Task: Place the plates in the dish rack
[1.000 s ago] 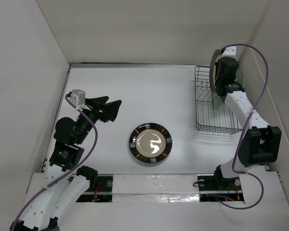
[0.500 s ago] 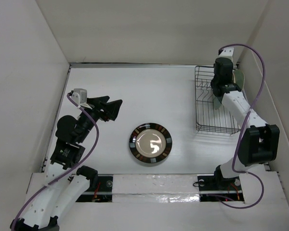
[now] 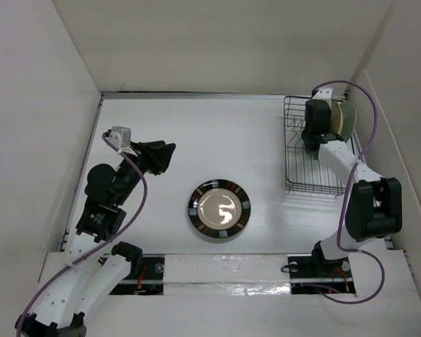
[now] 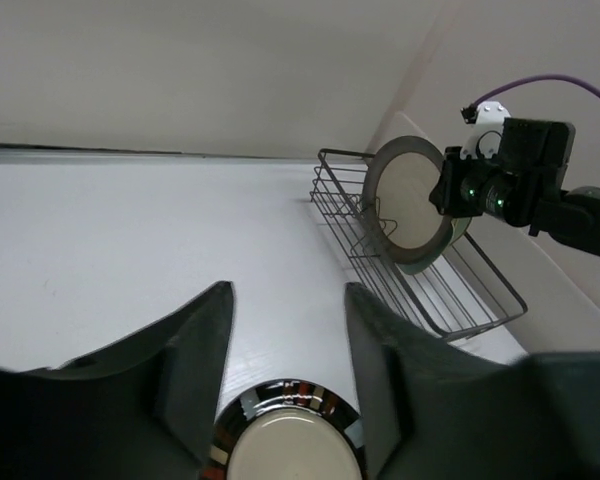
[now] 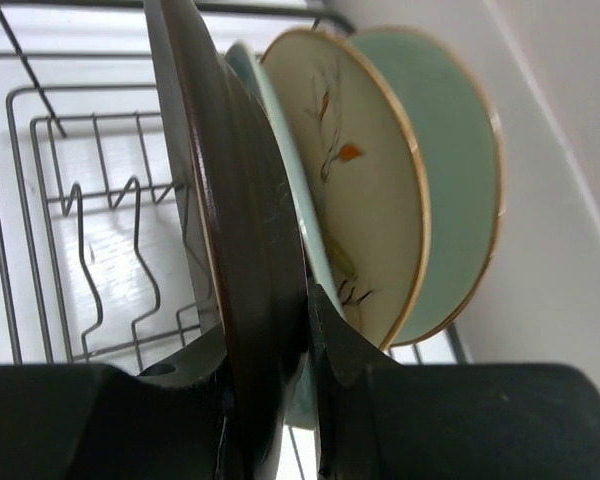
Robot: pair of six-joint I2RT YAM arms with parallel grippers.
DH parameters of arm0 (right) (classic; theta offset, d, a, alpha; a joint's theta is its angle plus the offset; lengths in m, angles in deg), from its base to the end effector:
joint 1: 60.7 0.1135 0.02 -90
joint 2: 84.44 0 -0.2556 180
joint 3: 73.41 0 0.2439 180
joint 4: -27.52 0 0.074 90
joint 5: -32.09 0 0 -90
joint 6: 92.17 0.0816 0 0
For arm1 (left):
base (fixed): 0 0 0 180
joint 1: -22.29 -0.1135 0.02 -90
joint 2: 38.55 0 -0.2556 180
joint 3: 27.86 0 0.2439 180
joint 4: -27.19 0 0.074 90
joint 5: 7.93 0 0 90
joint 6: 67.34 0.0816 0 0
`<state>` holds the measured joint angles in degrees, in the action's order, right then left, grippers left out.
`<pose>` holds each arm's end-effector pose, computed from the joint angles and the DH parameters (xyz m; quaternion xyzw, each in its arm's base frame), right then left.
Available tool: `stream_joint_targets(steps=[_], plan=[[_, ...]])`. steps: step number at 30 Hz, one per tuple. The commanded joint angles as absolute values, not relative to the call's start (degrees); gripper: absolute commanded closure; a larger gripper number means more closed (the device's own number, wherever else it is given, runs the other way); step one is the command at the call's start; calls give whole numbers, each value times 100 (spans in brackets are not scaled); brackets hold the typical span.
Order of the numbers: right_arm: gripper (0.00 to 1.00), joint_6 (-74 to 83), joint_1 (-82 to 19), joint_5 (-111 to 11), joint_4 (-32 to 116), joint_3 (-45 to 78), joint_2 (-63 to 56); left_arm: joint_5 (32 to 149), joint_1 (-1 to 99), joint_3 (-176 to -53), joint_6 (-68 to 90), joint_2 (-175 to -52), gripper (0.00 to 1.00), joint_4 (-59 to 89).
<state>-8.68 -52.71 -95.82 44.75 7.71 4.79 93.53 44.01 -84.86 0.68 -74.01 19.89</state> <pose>0.3863 0.0036 0.2754 0.0715 0.8147 -0.2679 0.5093 0.1686 -0.0846 0.3892 0.0774 0.6111 -0.3492 0.7061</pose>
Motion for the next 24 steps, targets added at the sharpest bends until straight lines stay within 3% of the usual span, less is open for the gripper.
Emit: stream_joint_targets(steps=[1,7,8,9,10,11,15,19,24], plan=[[100,-237,-5278,-9334,3342,659,310,9271,4418,-8508,148,-7511,62,2122],[97,519,-5384,-9271,3245,368,372,9332,4418,-8570,209,-7862,78,2033],[92,599,-5384,-9236,3245,341,354,9332,4418,-8596,227,-7915,78,2007],[72,661,-5445,-9175,3262,341,354,9367,4418,-8613,236,-8028,79,1989],[64,783,-5446,-9166,3297,350,336,9393,4418,-8631,244,-8090,80,1980],[48,837,-5446,-9166,3332,341,284,9402,4418,-8666,262,-8152,81,1963],[20,1083,-5446,-9079,3411,332,47,9533,4418,-8877,332,-8704,85,1814],[4,1311,-5376,-8885,3482,306,-417,9754,4418,-9079,218,-9180,85,1805],[1,1488,-4911,-8411,3386,69,-1270,9789,4418,-9115,122,-9707,85,1559]])
